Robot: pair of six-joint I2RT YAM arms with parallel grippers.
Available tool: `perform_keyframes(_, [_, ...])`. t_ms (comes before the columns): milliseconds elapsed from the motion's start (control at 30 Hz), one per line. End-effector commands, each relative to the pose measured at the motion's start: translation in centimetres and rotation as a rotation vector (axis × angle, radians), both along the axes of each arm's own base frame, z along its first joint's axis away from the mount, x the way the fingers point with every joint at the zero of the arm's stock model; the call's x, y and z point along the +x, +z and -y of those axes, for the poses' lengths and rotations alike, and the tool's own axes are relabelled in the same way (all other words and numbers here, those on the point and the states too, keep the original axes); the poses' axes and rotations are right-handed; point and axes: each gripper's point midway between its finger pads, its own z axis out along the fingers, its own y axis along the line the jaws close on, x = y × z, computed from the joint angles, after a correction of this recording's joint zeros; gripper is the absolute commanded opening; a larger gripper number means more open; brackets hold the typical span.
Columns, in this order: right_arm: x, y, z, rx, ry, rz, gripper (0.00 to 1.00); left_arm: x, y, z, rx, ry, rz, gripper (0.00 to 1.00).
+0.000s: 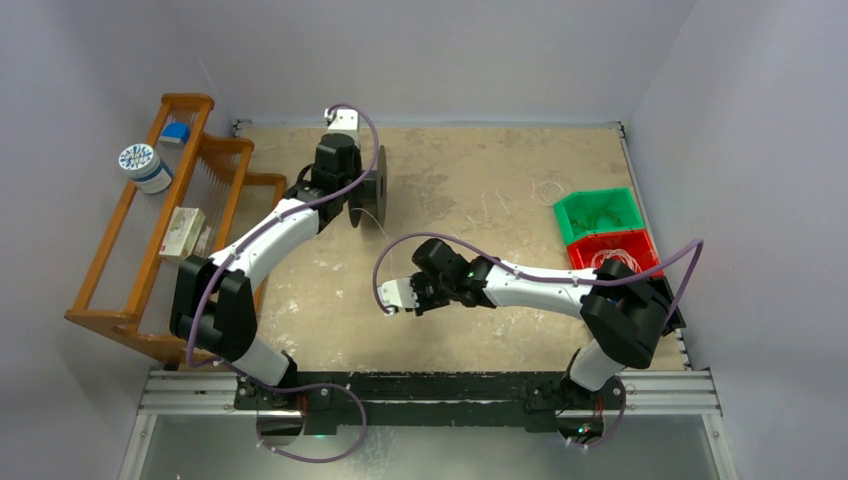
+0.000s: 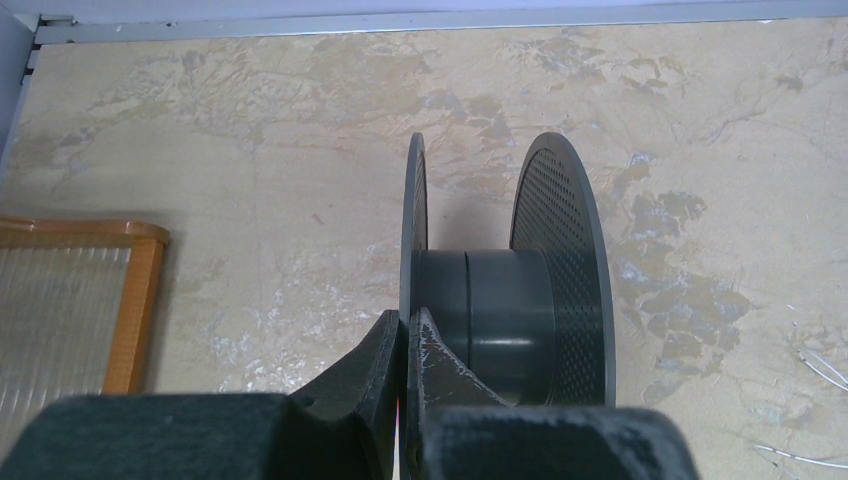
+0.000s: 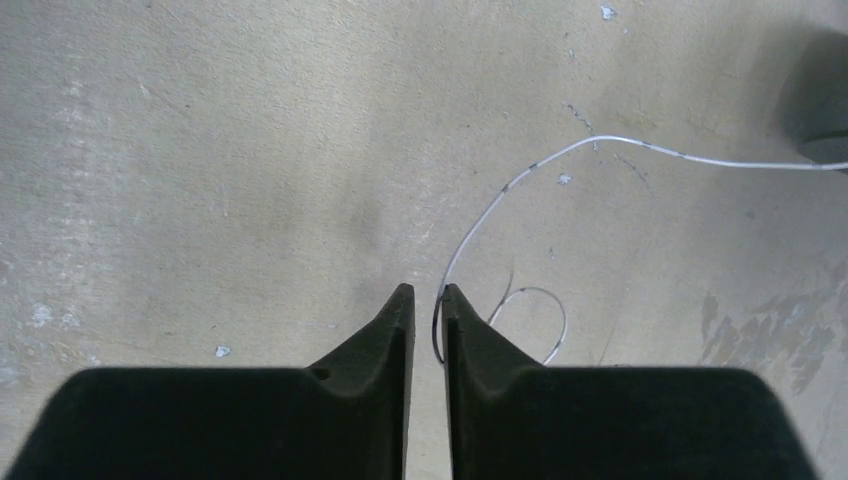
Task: Wrap the cables
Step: Wrap the cable around the cable reel.
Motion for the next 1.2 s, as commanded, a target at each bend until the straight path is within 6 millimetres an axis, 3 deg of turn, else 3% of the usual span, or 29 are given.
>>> perform_keyframes(0, [-0.3, 0.5, -0.8, 0.030, 0.008, -0.024, 0.26, 0.7, 1.2, 0.4, 0.003, -0.024, 0.047, 0.00])
perform_keyframes(67, [-0.1, 1.2, -1.2, 0.048, 0.018, -0.014, 0.41, 0.6, 1.1, 0.5, 0.011, -0.042, 0.045, 0.00])
perform_keyframes(133, [-0.2, 2.3, -1.6, 0.070, 0.038, -0.010, 0.48, 0.8, 1.7, 0.7, 0.006, -0.053, 0.073, 0.00])
perform_keyframes(333, [-0.6, 5.6, -2.4, 0.123, 0.063, -0.021, 0.54, 0.8, 2.1, 1.0, 0.021, -0.078, 0.096, 0.00])
perform_keyframes(467, [0.4, 9.4, -2.2, 0.188, 0.062, -0.024, 0.56, 0.8, 2.8, 0.9, 0.052, -0.096, 0.129, 0.00])
perform_keyframes(567, [1.2, 12.8, -1.6, 0.259, 0.070, -0.040, 0.64, 0.7, 3.2, 0.7, 0.069, -0.101, 0.143, 0.00])
perform_keyframes(633, [1.6, 13.9, -1.2, 0.275, 0.074, -0.030, 0.70, 0.7, 3.3, 0.7, 0.067, -0.104, 0.148, 0.00])
perform_keyframes(867, [2.3, 15.4, -0.6, 0.299, 0.072, 0.018, 0.70, 0.7, 4.2, 1.5, 0.059, -0.146, 0.172, 0.00])
perform_keyframes(1000, [4.9, 17.6, -0.7, 0.349, 0.036, 0.164, 0.71, 0.5, 5.2, 2.3, 0.099, -0.226, 0.202, 0.00])
perform_keyframes(1167, [7.9, 21.2, -0.8, 0.399, 0.048, 0.319, 0.69, -1.0, 6.0, 4.7, 0.143, -0.434, 0.212, 0.00])
